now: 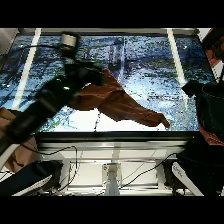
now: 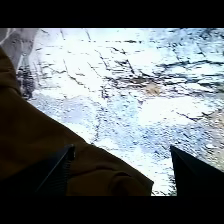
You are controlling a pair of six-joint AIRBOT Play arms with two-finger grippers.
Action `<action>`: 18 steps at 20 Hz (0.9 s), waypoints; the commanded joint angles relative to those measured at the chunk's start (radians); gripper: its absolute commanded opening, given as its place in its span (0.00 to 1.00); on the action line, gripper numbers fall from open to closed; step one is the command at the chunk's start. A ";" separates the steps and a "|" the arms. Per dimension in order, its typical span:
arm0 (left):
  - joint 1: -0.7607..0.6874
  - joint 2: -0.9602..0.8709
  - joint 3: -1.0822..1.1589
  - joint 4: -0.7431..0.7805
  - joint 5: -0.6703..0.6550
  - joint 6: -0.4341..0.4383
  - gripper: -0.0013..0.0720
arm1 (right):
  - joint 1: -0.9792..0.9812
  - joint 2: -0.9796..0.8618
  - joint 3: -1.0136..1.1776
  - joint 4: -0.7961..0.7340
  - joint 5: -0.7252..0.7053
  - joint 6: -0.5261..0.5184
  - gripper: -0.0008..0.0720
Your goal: Fold the clothes and pants, and hang the long-sleeved shirts on hangers.
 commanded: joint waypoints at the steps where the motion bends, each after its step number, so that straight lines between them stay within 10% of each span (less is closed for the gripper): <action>1: 0.176 0.062 -0.003 0.030 -0.332 0.003 0.48 | 0.069 -0.065 -0.001 0.103 -0.040 -0.005 0.92; 5: 0.375 0.034 -0.106 0.028 -0.470 0.074 0.46 | 0.162 -0.077 0.000 0.108 -0.134 -0.005 0.90; 9: 0.549 -0.076 -0.206 -0.247 -0.439 0.261 0.47 | 0.203 -0.077 0.000 0.105 -0.234 -0.005 0.26; 13: 0.660 -0.220 -0.204 -0.539 -0.397 0.388 1.00 | 0.203 -0.077 0.000 0.062 -0.272 -0.005 0.26; 14: 0.685 -0.246 -0.204 -0.566 -0.397 0.389 1.00 | 0.203 -0.077 0.000 0.047 -0.272 -0.005 0.26; 16: 0.729 -0.288 -0.204 -0.573 -0.397 0.388 0.69 | 0.203 -0.077 0.000 0.018 -0.274 -0.005 0.26; 18: 0.767 -0.314 -0.203 -0.592 -0.379 0.389 0.68 | 0.203 -0.077 0.000 -0.002 -0.285 -0.005 0.26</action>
